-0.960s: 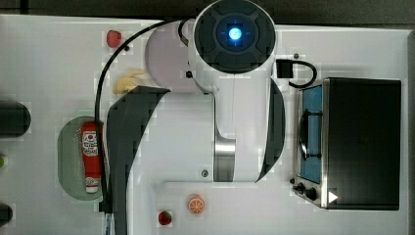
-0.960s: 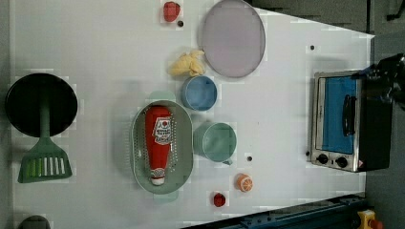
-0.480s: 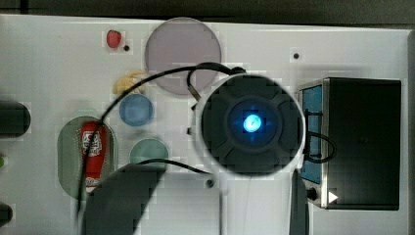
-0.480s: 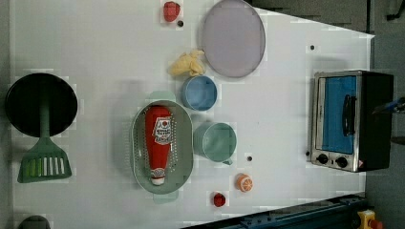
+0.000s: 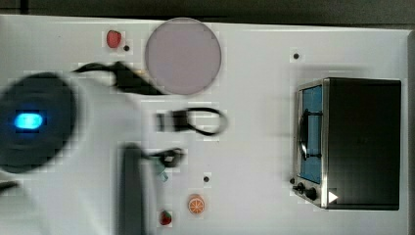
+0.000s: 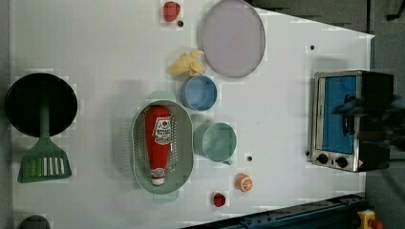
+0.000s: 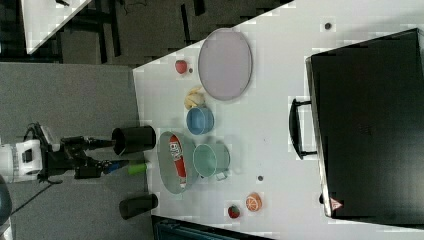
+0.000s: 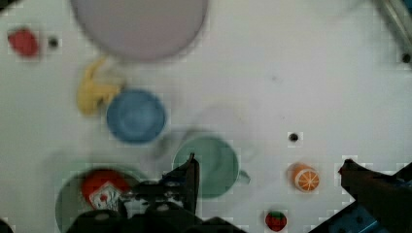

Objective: Pick ketchup from strainer and place it on the table

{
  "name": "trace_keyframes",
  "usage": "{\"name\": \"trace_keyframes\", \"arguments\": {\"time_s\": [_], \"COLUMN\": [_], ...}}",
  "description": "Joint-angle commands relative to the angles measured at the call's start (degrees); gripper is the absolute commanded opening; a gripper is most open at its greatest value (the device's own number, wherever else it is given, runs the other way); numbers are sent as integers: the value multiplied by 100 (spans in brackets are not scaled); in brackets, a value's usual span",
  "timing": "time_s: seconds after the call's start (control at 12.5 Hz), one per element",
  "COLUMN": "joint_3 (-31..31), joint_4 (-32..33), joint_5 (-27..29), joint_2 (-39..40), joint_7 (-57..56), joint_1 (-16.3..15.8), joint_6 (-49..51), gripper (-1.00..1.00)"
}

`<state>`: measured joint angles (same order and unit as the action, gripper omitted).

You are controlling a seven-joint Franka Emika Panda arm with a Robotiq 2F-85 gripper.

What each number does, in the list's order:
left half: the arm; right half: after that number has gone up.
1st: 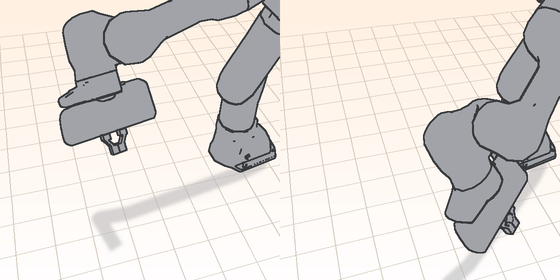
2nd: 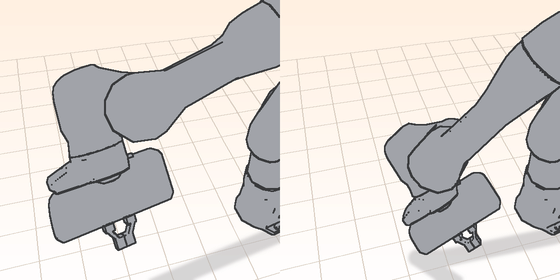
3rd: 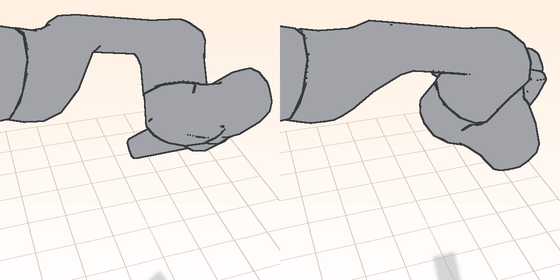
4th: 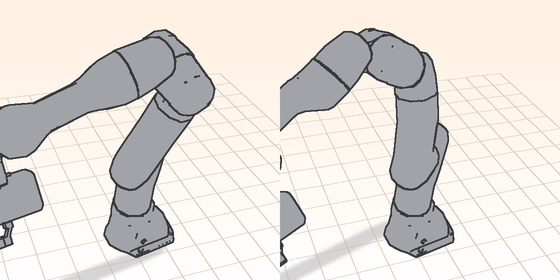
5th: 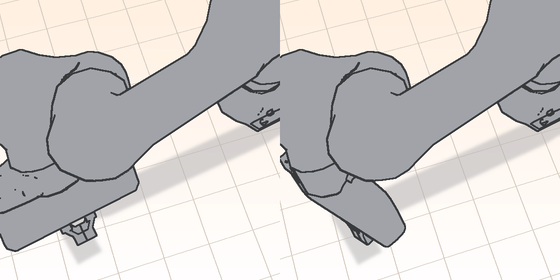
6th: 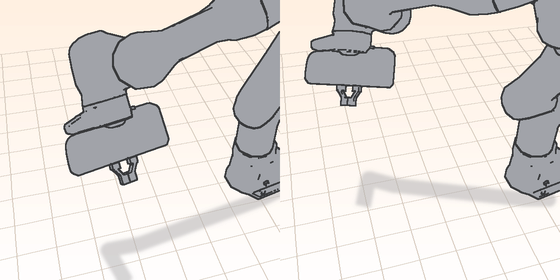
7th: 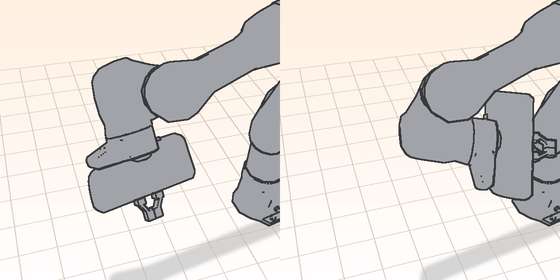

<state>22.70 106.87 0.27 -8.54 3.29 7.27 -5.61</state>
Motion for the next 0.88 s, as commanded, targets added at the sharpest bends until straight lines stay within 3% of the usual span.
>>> {"name": "trace_keyframes", "arguments": {"time_s": [0.08,0.48,0.88], "joint_3": [625,1579,2305], "joint_4": [98,363,1348], "joint_5": [45,44,10], "joint_2": [234,627,1052], "joint_7": [368,406,406], "joint_1": [-133,-154,-173], "joint_6": [-232,-908,-2474], "gripper": [100,100,100]}}
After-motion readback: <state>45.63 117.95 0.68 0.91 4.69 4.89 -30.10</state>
